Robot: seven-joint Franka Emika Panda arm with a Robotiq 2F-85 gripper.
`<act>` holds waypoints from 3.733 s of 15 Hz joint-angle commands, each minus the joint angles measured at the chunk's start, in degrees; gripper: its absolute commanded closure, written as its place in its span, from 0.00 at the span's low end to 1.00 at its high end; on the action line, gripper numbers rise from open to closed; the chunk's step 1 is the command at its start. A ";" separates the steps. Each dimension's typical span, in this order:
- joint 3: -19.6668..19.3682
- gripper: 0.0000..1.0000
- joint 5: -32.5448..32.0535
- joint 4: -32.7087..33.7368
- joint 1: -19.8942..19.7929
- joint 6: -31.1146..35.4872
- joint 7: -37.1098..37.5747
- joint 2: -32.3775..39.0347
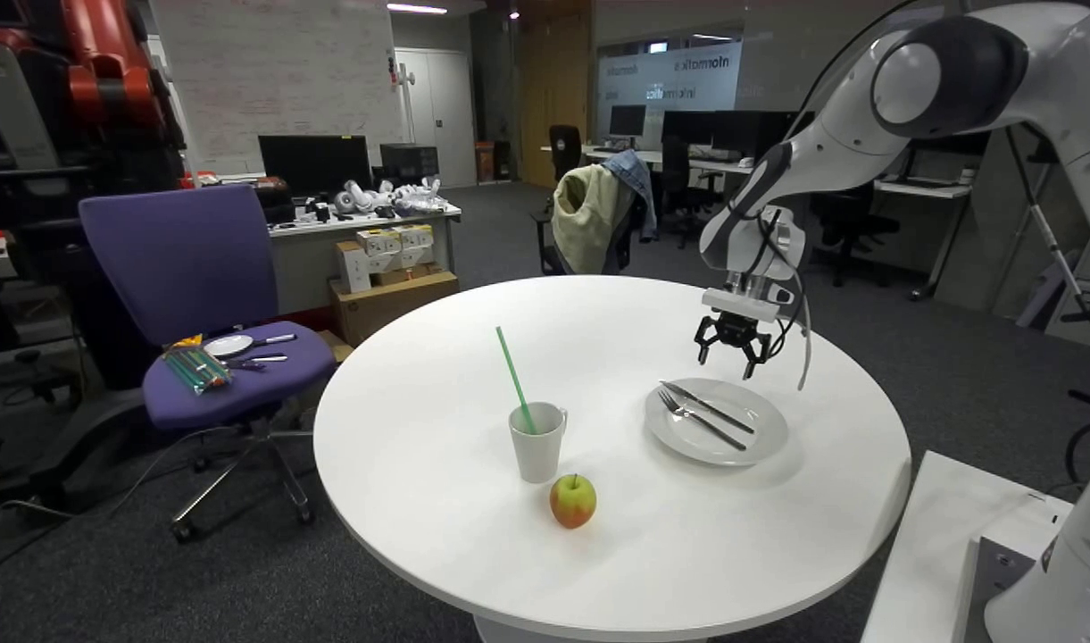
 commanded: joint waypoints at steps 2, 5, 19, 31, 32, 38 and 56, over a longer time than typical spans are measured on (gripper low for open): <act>-2.04 0.00 -1.18 0.92 2.66 -1.34 4.46 0.88; -2.59 0.00 -1.72 0.94 3.76 -1.29 5.80 1.85; -3.48 0.00 -4.96 -1.36 6.68 -0.45 4.61 2.58; -3.14 0.00 -6.71 -3.22 8.21 -0.56 3.72 1.92; -3.15 0.00 -6.70 -3.21 8.19 -0.55 3.68 1.91; -2.86 0.00 -6.34 -3.59 7.82 -0.71 2.94 1.42; -3.73 0.00 -8.37 -4.39 9.43 0.56 1.66 0.35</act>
